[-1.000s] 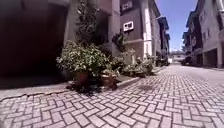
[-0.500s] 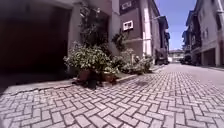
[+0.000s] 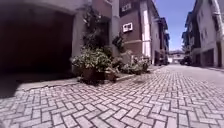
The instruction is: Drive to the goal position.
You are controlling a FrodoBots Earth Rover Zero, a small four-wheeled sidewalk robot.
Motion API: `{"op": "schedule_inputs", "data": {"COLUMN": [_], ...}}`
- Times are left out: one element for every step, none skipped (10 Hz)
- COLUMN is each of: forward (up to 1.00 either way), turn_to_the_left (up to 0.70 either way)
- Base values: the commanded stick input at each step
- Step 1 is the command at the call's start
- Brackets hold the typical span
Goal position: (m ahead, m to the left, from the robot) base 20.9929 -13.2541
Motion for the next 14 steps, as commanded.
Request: {"op": "schedule_inputs", "data": {"forward": [0.70,0.70,0.70,0.70,0.70,0.70,0.70,0.70,0.70,0.70,0.70,0.70,0.70,0.70], "turn_to_the_left": [0.00,-0.04,-0.19,-0.29,-0.35,-0.35,-0.35,-0.35,-0.35,-0.35,-0.35,-0.35,-0.35,-0.35]}}
